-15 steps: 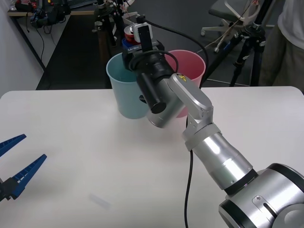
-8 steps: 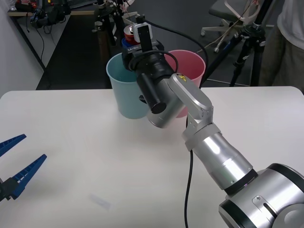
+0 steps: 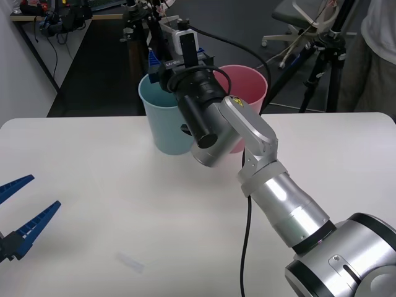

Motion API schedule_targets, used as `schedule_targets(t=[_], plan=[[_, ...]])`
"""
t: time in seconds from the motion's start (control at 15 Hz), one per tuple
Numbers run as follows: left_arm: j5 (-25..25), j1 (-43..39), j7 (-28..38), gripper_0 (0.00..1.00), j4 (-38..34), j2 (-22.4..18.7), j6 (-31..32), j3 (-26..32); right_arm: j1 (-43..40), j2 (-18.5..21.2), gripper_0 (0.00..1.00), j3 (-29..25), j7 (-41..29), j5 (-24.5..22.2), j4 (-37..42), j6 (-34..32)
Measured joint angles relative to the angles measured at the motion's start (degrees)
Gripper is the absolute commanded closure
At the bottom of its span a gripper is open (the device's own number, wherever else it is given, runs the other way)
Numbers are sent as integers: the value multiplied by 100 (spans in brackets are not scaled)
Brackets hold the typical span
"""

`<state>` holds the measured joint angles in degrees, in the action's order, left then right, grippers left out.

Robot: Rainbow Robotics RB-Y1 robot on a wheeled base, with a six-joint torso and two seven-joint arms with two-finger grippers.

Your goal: Grasp the object on the table and drop it into the matching bin: aluminum can to the light blue bin, PET bottle to the pink bin.

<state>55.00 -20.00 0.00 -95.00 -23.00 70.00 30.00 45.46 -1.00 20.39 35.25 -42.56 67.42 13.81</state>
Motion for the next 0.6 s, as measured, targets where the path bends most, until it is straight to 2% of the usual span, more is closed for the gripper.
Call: schedule_targets(t=[0.47,0.6], plan=[[0,0,0,0,0,0,0,0,-4,0,0,9,19,2,0,-38],[0,0,0,0,0,0,0,0,-72,0,0,-10,36,4,1,-273]])
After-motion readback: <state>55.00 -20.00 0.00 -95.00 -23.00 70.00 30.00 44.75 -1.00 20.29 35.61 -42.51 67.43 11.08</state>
